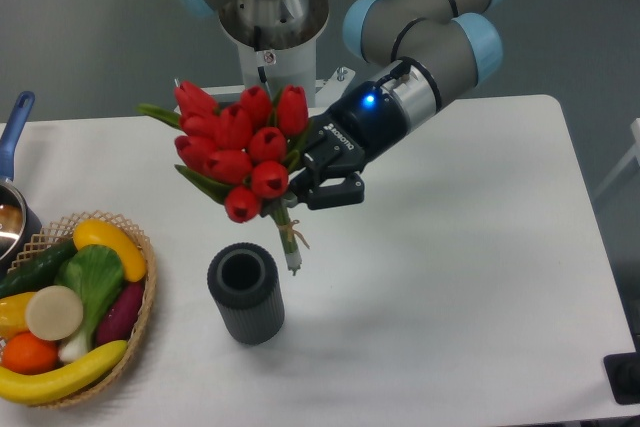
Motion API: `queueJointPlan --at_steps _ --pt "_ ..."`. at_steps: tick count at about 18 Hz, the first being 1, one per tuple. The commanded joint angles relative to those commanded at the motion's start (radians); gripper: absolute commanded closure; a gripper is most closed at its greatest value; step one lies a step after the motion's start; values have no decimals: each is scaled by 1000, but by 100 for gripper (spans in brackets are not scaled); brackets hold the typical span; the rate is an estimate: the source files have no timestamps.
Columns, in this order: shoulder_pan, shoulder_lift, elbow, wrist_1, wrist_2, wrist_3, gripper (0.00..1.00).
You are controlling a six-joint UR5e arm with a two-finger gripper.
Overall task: Insert the flowers into the vase
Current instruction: 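Carry the tulip bunch over the black vase, stems pointing down, then lower the tulip stems into the black vase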
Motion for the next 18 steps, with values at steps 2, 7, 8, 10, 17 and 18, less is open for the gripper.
queueJointPlan --at_steps 2,7,8,10,17,18 --pt "-14 -2 0 0 -2 0 72" --pt "-40 -11 2 0 -3 0 72" --pt "-42 -14 0 0 -3 0 72" --pt "-43 -20 -5 -2 -3 0 72" --pt "-54 -55 -29 -3 2 3 72" --pt "-54 -60 -38 -2 2 3 72"
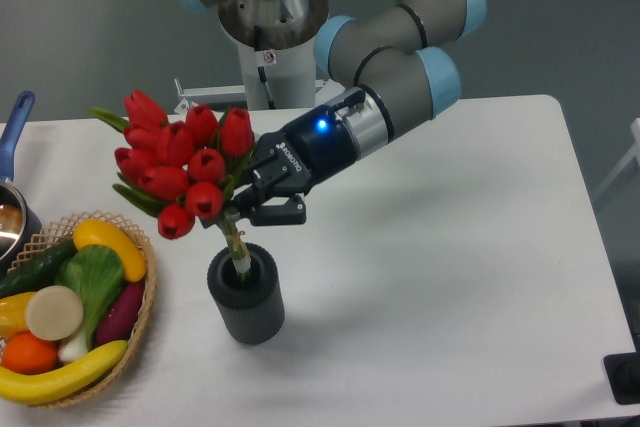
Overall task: Insert the flowers into the vase
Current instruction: 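Lower the tulip stems into the black vase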
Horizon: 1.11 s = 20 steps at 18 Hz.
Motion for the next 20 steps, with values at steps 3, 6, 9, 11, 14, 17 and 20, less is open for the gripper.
queueJointPlan --at_steps 3,6,9,11,14,17,20 --pt "-2 -12 -9 0 0 3 72" --pt "-2 -31 -18 0 2 5 72" --pt "-2 -67 -20 2 2 6 72" --pt "-2 -87 -17 2 2 6 72" --pt "-2 -94 -20 2 2 8 71" --pt "-2 -112 -22 3 5 9 70" --pt "-2 -123 -23 3 5 26 70"
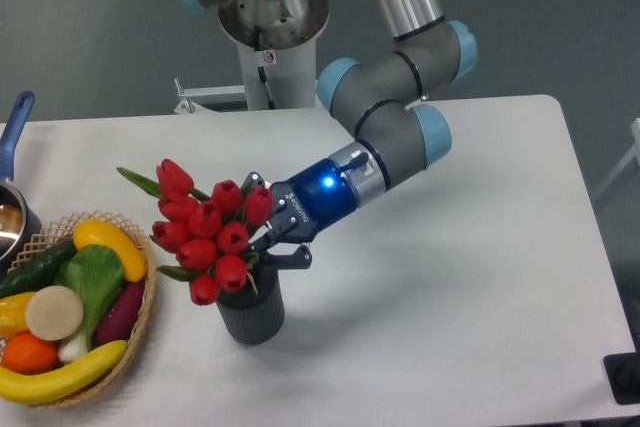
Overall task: Insert the flowers into the vase
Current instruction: 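Lower the tulip stems into the black vase, then open the gripper to release the tulips inside the vase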
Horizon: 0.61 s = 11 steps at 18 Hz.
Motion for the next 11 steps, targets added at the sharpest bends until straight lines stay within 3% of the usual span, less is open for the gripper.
queueJointPlan --at_steps 5,11 --pt "2 -28 -29 0 -2 89 70" --pt "3 -25 -61 0 0 98 70"
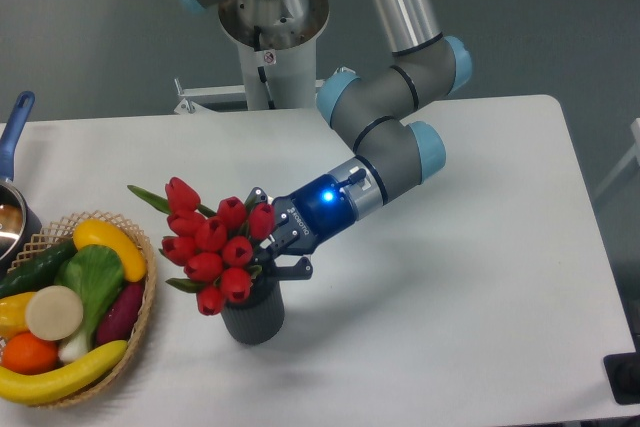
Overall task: Insert the flowers into the vase
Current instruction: 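Open the gripper to release the tulips inside the vase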
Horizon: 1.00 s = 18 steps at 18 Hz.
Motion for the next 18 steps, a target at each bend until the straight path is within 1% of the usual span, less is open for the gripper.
queueJointPlan --at_steps 7,8,9,11,12,16,17,18 --pt "0 -3 1 0 3 2 68" --pt "0 -5 1 0 5 2 65" --pt "0 -5 3 0 5 2 64" --pt "0 -5 9 -2 6 2 53" --pt "3 -8 12 -2 6 2 50" --pt "6 -14 14 0 8 2 46" --pt "6 -14 15 0 8 3 43" --pt "6 -12 15 0 8 3 43"
